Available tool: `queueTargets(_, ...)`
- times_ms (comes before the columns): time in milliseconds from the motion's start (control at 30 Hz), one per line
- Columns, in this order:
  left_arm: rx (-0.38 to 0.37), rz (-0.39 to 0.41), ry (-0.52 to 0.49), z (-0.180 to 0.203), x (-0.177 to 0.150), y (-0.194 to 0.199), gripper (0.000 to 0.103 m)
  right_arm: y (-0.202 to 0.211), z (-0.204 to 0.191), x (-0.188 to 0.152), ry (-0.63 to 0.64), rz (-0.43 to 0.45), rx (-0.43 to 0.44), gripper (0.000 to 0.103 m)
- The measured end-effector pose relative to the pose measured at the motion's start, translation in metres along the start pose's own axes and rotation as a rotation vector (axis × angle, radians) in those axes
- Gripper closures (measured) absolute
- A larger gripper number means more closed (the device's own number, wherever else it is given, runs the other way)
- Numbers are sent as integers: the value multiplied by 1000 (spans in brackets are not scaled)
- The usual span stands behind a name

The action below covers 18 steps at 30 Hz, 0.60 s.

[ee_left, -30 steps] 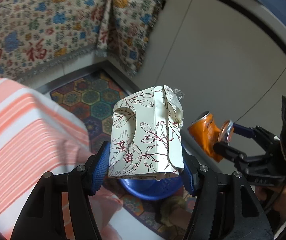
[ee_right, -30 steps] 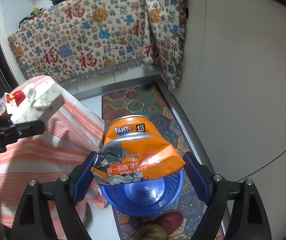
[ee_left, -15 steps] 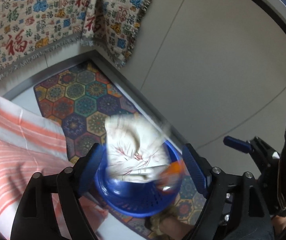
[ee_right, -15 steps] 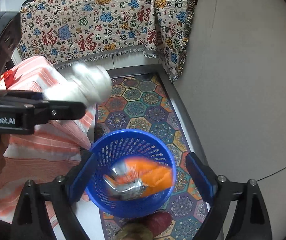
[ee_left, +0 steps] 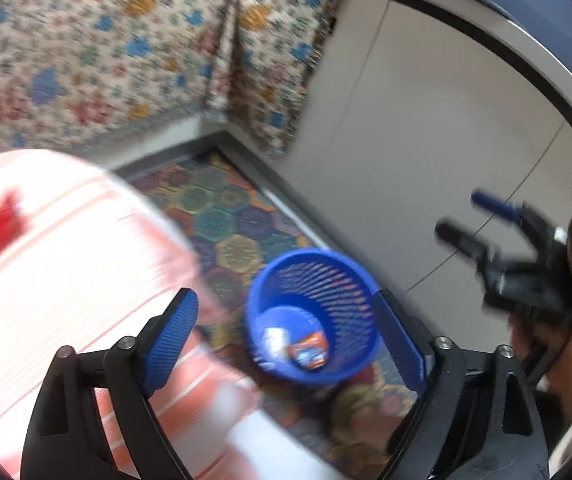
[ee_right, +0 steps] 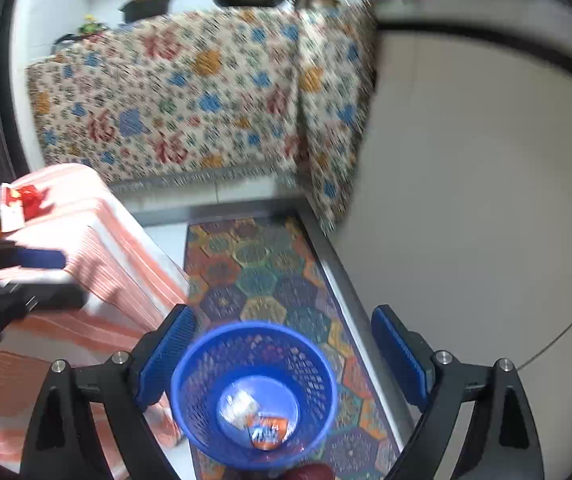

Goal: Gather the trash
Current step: 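Drop the Fanta can into the blue wastebasket while the left tool drops the paper cup, then grasp the red Coca-Cola can with the left tool while the right tool grasps the snack wrapper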

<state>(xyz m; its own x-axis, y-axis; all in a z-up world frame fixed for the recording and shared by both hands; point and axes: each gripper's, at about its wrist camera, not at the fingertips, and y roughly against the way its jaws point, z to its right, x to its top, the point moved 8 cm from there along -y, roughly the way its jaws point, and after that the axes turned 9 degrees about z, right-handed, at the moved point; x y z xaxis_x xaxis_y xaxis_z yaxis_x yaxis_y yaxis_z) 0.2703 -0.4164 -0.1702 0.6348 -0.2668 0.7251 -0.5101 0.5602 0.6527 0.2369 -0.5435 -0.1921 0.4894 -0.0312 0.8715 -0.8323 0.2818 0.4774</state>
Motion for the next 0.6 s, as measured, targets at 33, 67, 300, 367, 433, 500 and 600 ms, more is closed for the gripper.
queueTargets(33,36,15,-13,-16,-10,20,11,6,-13,7,13,23,9,11)
queueTargets(67,60,20,-21,-28,-17,33,11,10,-27,13,23,41,24,11)
queueTargets(300,302,2,42,-151,-84,120,10,38,-165,35,99,101,236,10)
queueTargets(367,355,-5,78,-184,-97,136,10,43,-217,31,142,84,313,10)
queueTargets(433,404,-11,113,-215,-112,153,10,47,-261,22,177,47,382,10)
queueTargets(500,442,-23,147,-243,-125,165,10,50,-298,12,209,10,429,10)
queueTargets(600,484,-37,195,-280,-146,180,10,50,-347,-8,273,-46,457,10)
